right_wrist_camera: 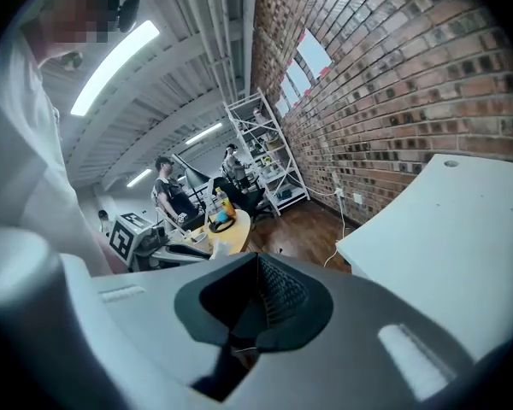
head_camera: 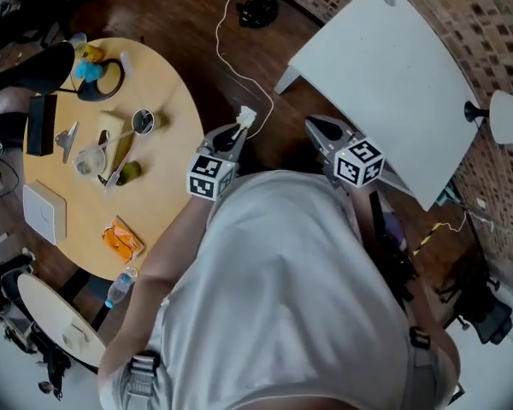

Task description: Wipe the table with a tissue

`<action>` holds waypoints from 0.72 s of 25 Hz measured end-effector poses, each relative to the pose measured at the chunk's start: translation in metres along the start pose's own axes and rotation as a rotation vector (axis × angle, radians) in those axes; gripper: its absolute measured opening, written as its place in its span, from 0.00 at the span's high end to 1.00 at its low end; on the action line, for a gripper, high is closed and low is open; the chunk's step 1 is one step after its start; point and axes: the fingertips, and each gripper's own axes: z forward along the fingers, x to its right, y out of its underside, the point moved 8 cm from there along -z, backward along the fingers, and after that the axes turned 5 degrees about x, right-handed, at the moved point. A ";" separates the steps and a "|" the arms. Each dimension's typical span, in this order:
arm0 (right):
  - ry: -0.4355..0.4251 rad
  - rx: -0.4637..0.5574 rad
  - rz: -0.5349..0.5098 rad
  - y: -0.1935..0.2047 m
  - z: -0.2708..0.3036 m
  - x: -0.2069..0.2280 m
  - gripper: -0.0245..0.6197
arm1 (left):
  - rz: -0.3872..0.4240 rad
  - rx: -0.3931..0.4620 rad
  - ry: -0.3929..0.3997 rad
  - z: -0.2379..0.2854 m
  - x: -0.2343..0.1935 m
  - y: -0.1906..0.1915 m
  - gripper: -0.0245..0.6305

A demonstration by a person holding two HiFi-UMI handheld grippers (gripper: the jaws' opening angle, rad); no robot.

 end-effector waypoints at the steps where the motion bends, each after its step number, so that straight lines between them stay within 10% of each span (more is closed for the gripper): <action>1: 0.014 0.017 0.010 -0.001 -0.011 0.008 0.95 | 0.011 0.002 0.027 0.012 0.008 -0.007 0.87; 18: 0.197 0.169 0.060 -0.006 -0.167 0.150 0.95 | 0.147 -0.086 0.152 0.174 0.124 -0.064 0.87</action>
